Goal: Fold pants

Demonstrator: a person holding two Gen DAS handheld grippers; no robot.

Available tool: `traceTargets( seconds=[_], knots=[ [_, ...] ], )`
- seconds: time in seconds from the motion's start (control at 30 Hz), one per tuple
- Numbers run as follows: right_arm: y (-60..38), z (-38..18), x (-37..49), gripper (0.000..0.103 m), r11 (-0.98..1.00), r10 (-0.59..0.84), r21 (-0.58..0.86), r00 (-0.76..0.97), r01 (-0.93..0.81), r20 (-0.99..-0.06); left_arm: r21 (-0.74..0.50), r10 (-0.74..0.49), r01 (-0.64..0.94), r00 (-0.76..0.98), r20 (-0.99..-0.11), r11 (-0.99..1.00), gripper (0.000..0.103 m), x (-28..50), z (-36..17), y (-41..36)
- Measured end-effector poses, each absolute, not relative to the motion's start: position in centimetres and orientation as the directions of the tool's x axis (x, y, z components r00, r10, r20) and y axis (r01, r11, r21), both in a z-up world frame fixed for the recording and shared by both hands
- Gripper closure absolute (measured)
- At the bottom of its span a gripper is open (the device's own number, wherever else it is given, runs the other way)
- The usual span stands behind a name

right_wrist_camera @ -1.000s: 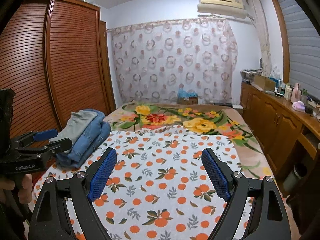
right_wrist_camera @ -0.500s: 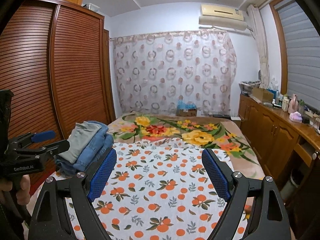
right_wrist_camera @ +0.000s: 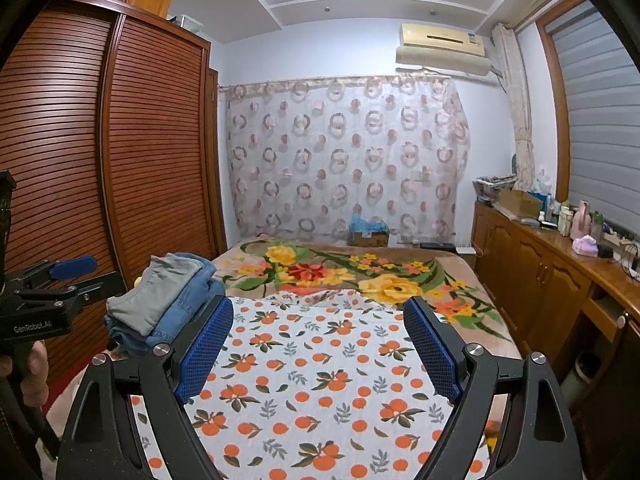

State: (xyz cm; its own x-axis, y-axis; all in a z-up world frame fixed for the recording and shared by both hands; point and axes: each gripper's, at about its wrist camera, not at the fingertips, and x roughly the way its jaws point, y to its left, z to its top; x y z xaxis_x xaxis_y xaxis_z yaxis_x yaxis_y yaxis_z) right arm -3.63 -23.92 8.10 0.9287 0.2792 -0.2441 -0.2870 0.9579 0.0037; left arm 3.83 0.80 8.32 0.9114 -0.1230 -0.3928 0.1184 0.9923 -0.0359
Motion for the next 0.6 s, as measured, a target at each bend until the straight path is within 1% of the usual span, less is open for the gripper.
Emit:
traceTargets(
  seconds=[0.6],
  knots=[
    [-23.88, 7.91, -3.6, 0.015, 0.958, 0.279, 0.006, 0.928, -0.286, -0.245, -0.028, -0.11, 0.108, 0.912, -0.396, 0.994, 0.021, 3.6, 7.63, 1.2]
  ],
)
